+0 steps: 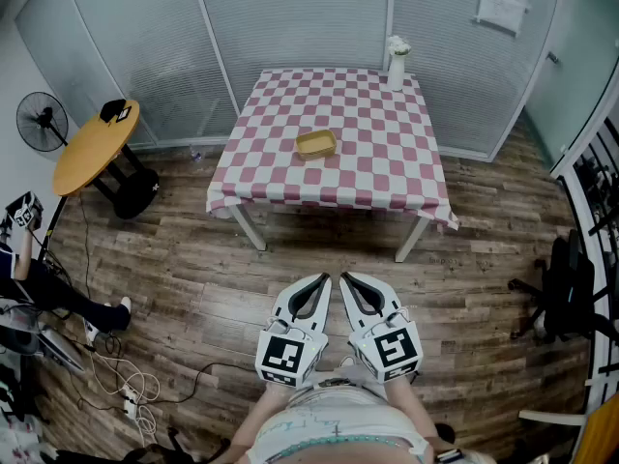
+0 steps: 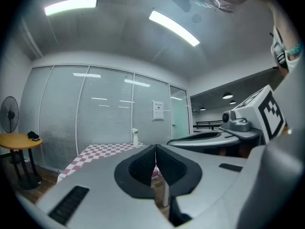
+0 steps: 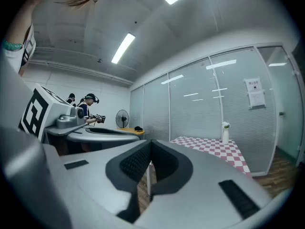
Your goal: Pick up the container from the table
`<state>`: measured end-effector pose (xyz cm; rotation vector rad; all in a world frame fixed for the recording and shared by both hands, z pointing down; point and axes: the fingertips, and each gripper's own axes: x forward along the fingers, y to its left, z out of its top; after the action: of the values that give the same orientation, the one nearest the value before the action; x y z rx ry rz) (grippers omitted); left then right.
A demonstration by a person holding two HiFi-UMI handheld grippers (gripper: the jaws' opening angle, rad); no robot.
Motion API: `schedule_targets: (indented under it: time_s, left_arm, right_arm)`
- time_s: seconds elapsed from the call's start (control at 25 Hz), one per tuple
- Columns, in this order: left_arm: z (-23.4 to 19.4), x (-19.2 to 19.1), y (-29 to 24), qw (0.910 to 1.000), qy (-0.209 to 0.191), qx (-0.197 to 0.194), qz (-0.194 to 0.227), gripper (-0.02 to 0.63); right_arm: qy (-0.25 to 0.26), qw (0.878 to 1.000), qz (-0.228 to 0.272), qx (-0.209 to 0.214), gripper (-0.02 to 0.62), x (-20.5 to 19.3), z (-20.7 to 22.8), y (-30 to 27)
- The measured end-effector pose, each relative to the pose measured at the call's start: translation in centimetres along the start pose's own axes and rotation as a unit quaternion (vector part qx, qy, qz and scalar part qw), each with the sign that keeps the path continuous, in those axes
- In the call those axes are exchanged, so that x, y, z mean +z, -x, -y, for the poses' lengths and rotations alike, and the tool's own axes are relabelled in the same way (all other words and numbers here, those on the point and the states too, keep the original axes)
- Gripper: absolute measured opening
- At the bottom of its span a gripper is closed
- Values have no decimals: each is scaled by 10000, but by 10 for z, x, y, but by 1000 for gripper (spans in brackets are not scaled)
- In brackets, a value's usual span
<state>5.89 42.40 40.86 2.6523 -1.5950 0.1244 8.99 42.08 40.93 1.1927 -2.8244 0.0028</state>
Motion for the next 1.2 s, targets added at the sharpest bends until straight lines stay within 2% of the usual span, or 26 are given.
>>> schedule_targets:
  time_s: [0.28, 0.6, 0.8, 1.2]
  left_arm:
    - [7, 1, 0, 10000, 34, 31, 16, 15]
    - [25, -8, -5, 9999, 141, -12, -78, 15]
    - [32, -21, -9, 9996, 221, 128, -127, 15]
    - [10, -20, -28, 9996, 248, 122, -113, 15]
  right_arm:
    - [-26, 9999, 150, 59, -8, 1, 3, 8]
    - [-188, 9995, 10, 257, -8, -9, 7, 20]
    - [-43, 9995, -175, 271, -8, -20, 12, 26]
    - [49, 9996, -103, 271, -8, -18, 26, -1]
